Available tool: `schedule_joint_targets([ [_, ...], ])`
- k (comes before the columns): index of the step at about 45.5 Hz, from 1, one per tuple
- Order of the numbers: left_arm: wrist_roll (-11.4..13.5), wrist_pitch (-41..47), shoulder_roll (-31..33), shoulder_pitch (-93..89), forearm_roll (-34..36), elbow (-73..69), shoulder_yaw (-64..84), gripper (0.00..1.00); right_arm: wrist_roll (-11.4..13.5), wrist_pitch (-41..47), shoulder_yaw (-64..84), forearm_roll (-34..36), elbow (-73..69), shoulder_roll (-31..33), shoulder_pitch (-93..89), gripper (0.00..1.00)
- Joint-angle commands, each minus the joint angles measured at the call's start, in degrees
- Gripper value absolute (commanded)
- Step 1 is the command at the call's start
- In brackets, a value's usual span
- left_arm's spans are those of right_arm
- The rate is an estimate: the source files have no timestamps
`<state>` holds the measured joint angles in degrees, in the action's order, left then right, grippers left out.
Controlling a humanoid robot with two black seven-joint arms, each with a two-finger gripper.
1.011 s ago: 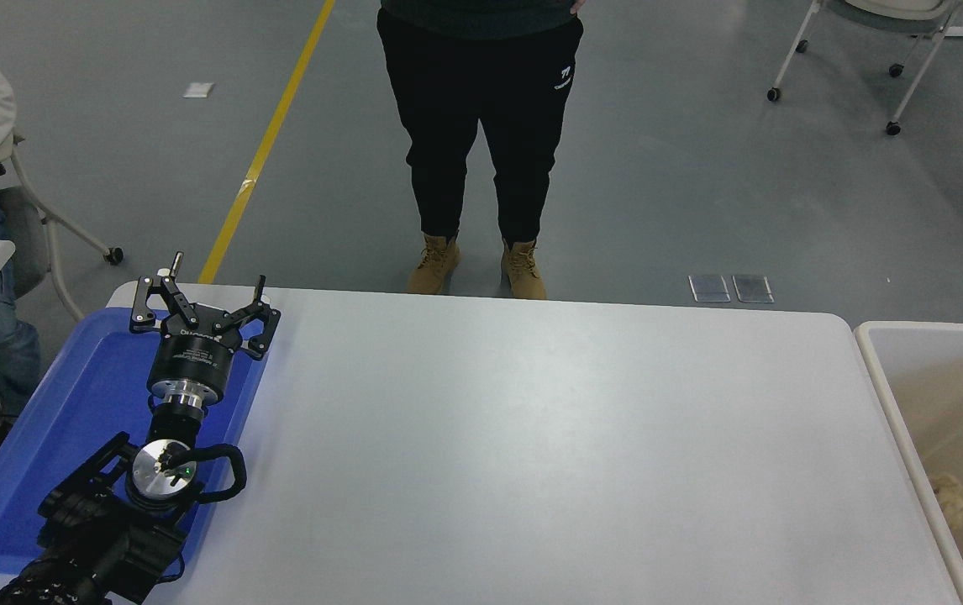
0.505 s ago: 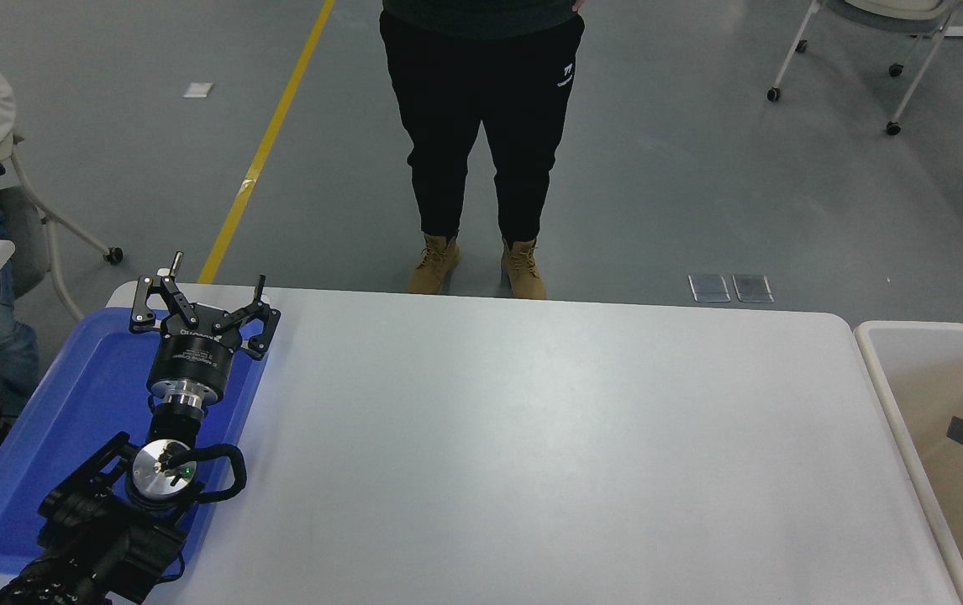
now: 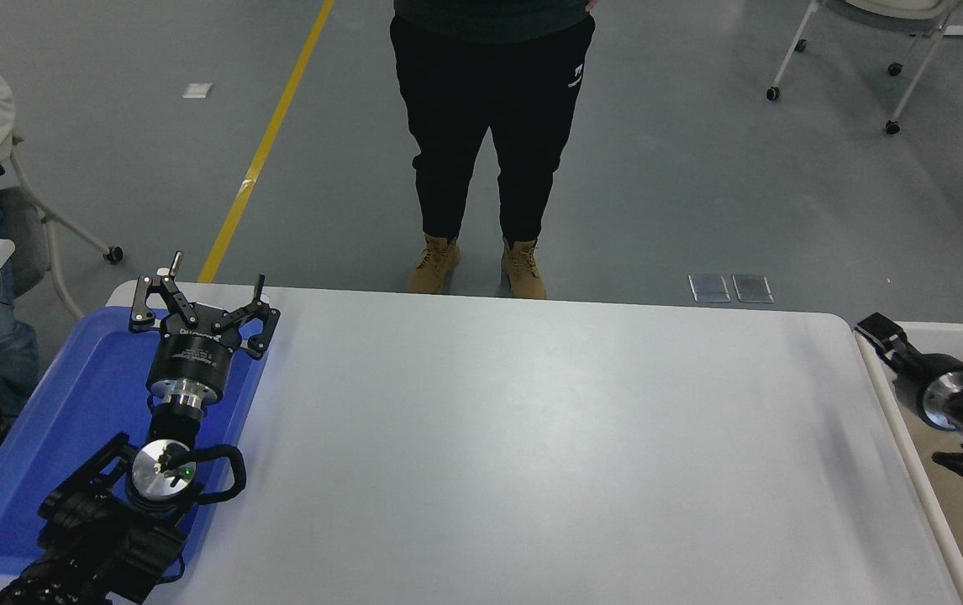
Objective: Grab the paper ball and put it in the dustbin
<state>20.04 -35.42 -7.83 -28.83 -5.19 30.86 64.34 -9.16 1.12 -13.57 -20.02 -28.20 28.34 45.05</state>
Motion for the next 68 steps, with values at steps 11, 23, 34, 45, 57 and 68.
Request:
schedule_joint_targets([
  [11, -0.01, 0.00, 0.01, 0.00, 0.00, -0.01, -0.01, 1.00, -0.06, 2.57, -20.44, 24.32, -6.69, -10.22, 0.48, 1.00],
  [23, -0.01, 0.00, 0.01, 0.00, 0.00, -0.01, -0.01, 1.00, -0.33, 10.65, -30.02, 27.22, -6.52, -16.64, -5.93, 1.00],
  [34, 0.00, 0.09, 0.01, 0.00, 0.00, -0.01, -0.01, 1.00, -1.29, 17.68, -32.05, 33.55, -6.25, -18.40, -9.18, 1.00],
  [45, -0.01, 0.09, 0.01, 0.00, 0.00, -0.01, -0.01, 1.00, -1.38, 27.18, -32.14, 38.65, -5.72, -18.49, -13.67, 1.00],
  [57, -0.09, 0.00, 0.01, 0.00, 0.00, -0.01, -0.01, 1.00, -1.38, 27.53, -33.54, 38.74, -4.50, -18.40, -16.48, 1.00],
  [68, -0.09, 0.00, 0.01, 0.00, 0.00, -0.01, -0.01, 1.00, -1.38, 28.76, -34.33, 38.74, -2.74, -17.79, -17.80, 1.00],
])
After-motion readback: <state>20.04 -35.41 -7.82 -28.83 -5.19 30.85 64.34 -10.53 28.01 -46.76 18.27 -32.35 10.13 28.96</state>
